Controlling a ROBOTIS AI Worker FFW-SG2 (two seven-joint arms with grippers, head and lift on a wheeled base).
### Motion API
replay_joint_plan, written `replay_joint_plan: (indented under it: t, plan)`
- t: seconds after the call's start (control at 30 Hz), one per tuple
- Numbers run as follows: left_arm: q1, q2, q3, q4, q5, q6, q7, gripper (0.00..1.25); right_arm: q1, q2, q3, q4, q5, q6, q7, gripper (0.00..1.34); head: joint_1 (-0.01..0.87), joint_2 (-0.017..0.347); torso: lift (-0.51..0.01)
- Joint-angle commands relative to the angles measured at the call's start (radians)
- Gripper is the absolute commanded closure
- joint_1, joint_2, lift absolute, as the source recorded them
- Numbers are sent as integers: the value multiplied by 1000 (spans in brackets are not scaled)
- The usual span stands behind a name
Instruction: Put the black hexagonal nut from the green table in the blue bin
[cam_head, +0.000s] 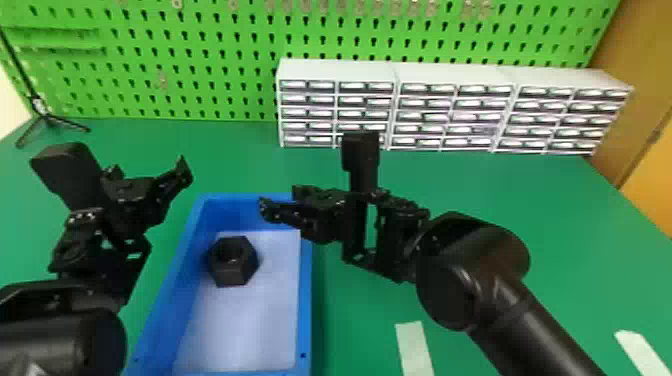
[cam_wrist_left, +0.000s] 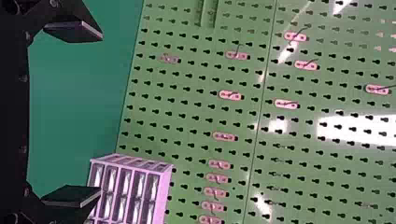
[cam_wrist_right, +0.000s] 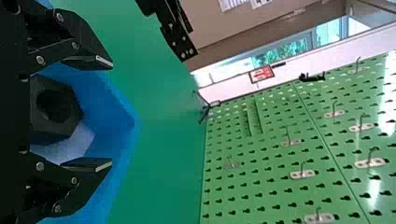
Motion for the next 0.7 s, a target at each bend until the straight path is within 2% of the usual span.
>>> replay_joint_plan:
  t: [0.0, 0.27, 0.67]
  plan:
    - [0, 0, 4, 0, 0, -3, 0, 125, 16, 0, -36, -9, 46, -20, 1, 522, 692, 8, -97]
    - [2, 0, 7, 0, 0, -3, 0, 125, 53, 5, -118, -22, 146, -31, 6, 522, 692, 8, -97]
    - [8, 0, 22, 0, -2, -11, 0, 125, 113, 14, -250, -36, 220, -31, 6, 516, 692, 8, -97]
